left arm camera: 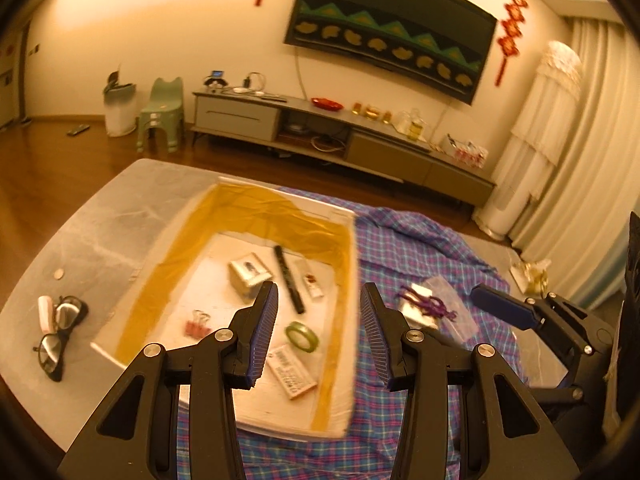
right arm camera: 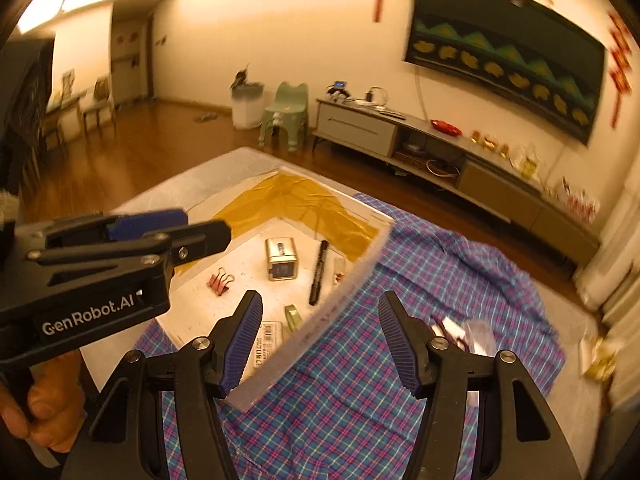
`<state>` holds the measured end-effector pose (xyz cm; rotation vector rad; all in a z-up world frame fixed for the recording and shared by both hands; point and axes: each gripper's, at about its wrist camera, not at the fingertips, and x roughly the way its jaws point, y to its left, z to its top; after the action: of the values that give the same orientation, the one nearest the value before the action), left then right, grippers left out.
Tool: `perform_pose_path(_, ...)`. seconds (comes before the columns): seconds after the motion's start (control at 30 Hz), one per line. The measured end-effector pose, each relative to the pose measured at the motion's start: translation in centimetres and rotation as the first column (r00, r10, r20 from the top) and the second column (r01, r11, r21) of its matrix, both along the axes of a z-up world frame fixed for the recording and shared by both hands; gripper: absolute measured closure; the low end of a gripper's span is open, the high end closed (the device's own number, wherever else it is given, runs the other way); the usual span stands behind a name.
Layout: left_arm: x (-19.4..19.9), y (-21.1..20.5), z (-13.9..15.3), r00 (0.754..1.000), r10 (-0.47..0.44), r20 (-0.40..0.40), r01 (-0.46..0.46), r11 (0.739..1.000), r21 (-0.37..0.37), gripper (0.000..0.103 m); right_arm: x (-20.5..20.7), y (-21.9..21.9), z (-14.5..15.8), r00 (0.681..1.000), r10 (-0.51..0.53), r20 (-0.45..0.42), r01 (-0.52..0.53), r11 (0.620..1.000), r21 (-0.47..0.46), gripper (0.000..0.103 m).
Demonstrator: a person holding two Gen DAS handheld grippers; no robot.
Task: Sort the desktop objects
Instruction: 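Move both tools back over the remaining items on the shirt, then grasp the purple toy figure with the right tool while the left tool grasps the tissue pack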
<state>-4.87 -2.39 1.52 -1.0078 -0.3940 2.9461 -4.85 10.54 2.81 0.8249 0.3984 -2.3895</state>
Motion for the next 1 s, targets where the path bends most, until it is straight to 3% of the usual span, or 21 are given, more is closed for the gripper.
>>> perform_pose_path(0.23, -1.4, 5.4, -1.2, 0.991, -0.131, 0.032, 0.132, 0.991, -0.032, 0.057, -3.3, 9.8, -1.7, 0.984, -0.172, 0.052, 0.178, 0.971, -0.157, 0.041)
perform_pose_path(0.37, -2.5, 9.1, -2.7, 0.975, -0.208, 0.082, 0.212, 0.977, -0.039, 0.056, -6.5, 15.3, -3.5, 0.950, -0.299, 0.086, 0.308, 0.940, -0.144, 0.041)
perform_pose_path(0.5, -4.3, 11.6, -5.0, 0.951, -0.266, 0.156, 0.270, 0.963, -0.002, 0.056, -8.8, 18.4, -6.2, 0.928, -0.350, 0.128, 0.362, 0.927, -0.095, 0.041)
perform_pose_path(0.63, -6.2, 13.7, -7.3, 0.935, -0.282, 0.217, 0.285, 0.958, 0.017, 0.056, -10.6, 19.0, -9.3, 0.924, -0.342, 0.171, 0.353, 0.935, -0.037, 0.040)
perform_pose_path(0.73, -7.4, 13.6, -8.5, 0.943, -0.225, 0.246, 0.226, 0.974, 0.023, 0.056, -11.7, 17.7, -10.7, 0.941, -0.301, 0.153, 0.302, 0.953, 0.015, 0.040)
perform_pose_path(0.9, -8.0, 12.0, -9.6, 0.949, -0.160, 0.272, 0.153, 0.987, 0.046, 0.056, -14.2, 14.9, -11.8, 0.970, -0.197, 0.143, 0.198, 0.980, 0.013, 0.039)
perform_pose_path(1.0, -8.4, 11.6, -10.0, 0.946, -0.159, 0.281, 0.153, 0.987, 0.044, 0.056, -15.3, 12.6, -13.0, 0.981, -0.150, 0.125, 0.144, 0.988, 0.059, 0.029)
